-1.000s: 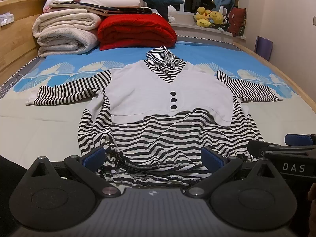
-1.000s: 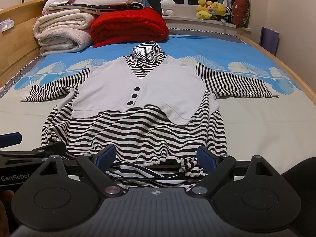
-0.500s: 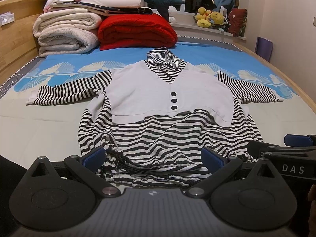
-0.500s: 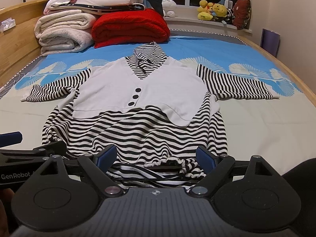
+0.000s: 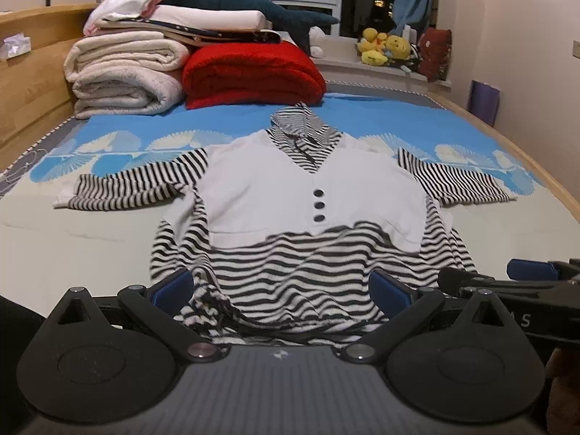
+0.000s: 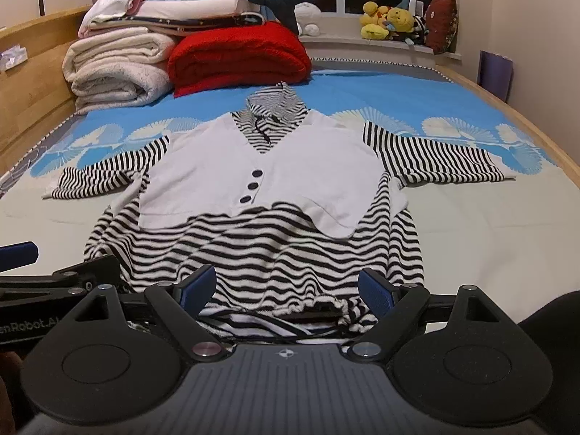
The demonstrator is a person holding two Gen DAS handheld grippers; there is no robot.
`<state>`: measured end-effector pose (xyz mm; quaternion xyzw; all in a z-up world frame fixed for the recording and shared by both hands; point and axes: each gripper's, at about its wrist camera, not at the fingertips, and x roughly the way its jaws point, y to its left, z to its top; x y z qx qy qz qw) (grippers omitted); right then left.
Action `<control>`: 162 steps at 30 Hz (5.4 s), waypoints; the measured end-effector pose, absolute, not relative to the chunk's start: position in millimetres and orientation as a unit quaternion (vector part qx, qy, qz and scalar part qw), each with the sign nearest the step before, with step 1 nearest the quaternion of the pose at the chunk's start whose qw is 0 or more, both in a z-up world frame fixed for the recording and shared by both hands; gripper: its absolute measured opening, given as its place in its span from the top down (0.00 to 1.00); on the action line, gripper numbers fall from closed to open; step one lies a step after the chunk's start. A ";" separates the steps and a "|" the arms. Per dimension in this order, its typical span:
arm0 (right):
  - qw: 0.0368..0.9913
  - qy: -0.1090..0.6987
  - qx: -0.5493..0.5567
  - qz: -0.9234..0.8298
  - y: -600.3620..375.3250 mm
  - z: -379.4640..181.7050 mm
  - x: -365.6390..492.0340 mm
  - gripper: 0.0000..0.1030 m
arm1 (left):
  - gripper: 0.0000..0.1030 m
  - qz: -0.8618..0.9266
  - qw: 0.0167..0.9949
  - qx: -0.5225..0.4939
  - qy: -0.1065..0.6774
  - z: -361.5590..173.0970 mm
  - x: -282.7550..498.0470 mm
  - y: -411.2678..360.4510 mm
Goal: Fold small clothes
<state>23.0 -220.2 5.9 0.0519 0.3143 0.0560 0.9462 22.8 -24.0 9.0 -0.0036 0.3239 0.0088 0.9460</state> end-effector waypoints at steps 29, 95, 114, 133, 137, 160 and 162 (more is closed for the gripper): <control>0.955 0.274 0.071 0.083 -254.8 43.5 161.9 0.66 | 0.64 0.130 0.940 -0.104 0.297 16.7 268.6 158.9; 0.828 0.448 0.334 -0.042 -317.9 -115.7 451.1 0.64 | 0.57 0.091 0.884 -0.113 0.444 -44.8 417.1 73.5; 0.842 0.429 0.298 -0.134 -325.0 -84.3 422.8 0.93 | 0.57 0.056 0.846 -0.161 0.505 -79.2 421.3 80.7; 0.848 0.455 0.272 -0.017 -342.9 -96.0 418.1 0.53 | 0.55 0.082 0.803 -0.193 0.559 -113.3 428.6 72.6; 0.864 0.411 0.288 -0.036 -377.3 -84.5 416.2 0.52 | 0.52 0.055 0.841 -0.195 0.502 -71.6 426.1 57.3; 0.812 0.249 0.442 -0.288 -623.4 -156.5 401.3 0.99 | 0.50 0.033 0.867 -0.125 0.482 -59.9 426.6 15.0; 0.832 0.216 0.412 -0.304 -614.5 -131.3 398.5 0.99 | 0.50 0.039 0.870 -0.131 0.474 -55.1 425.8 23.6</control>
